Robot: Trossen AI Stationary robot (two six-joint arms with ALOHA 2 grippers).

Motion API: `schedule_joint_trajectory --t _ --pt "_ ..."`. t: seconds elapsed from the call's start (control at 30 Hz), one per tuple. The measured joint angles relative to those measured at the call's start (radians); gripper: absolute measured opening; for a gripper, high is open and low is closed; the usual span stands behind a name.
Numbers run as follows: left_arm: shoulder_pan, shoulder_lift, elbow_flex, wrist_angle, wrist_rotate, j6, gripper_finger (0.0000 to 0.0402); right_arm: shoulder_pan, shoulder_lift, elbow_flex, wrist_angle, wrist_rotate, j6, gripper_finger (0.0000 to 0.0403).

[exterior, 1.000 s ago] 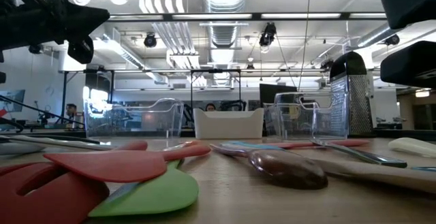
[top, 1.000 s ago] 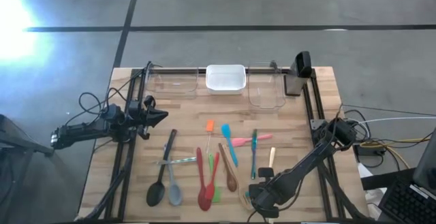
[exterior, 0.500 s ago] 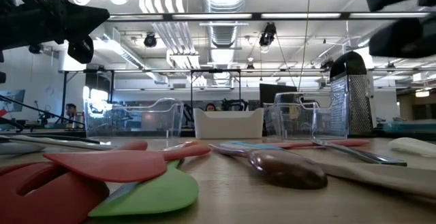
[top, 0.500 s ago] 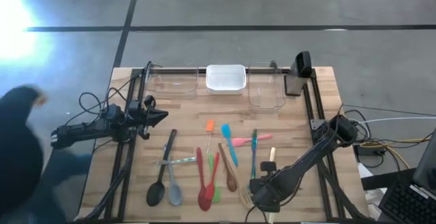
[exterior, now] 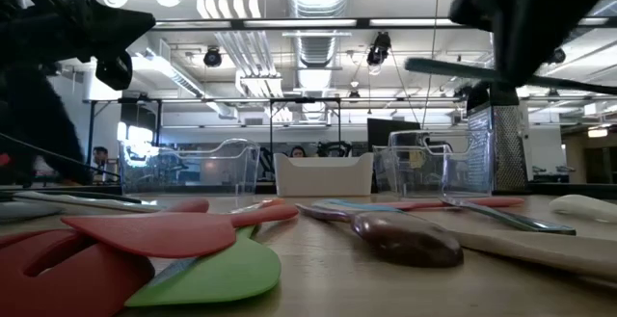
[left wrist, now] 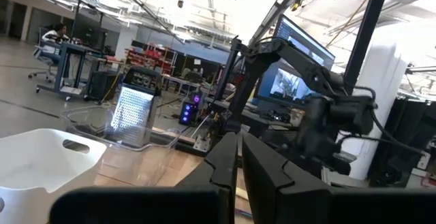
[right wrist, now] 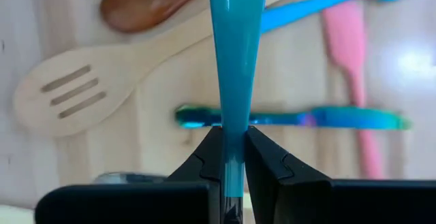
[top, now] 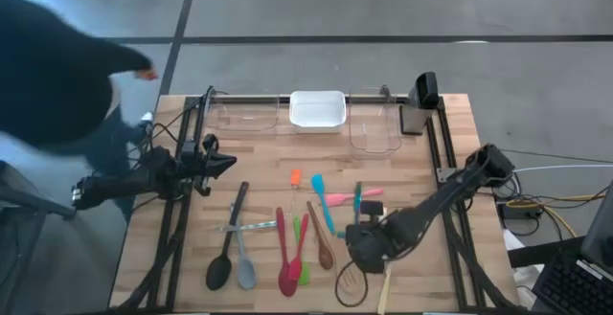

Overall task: Pick & Place Kitchen Items
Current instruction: Put the blue table knife into the white bin

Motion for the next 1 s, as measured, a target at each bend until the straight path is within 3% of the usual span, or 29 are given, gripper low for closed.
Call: schedule_joint_trajectory --t 0.57,1.0 --pt "0.000 0.003 0.000 0.002 -0.017 0.022 0.0026 -0.462 -0.153 0.003 -0.030 0.012 -0.412 0.0022" --pt "0.000 0.003 0.000 0.025 -0.019 0.059 0.0026 -0.778 -0.152 0.201 0.031 0.014 -0.772 0.0022"
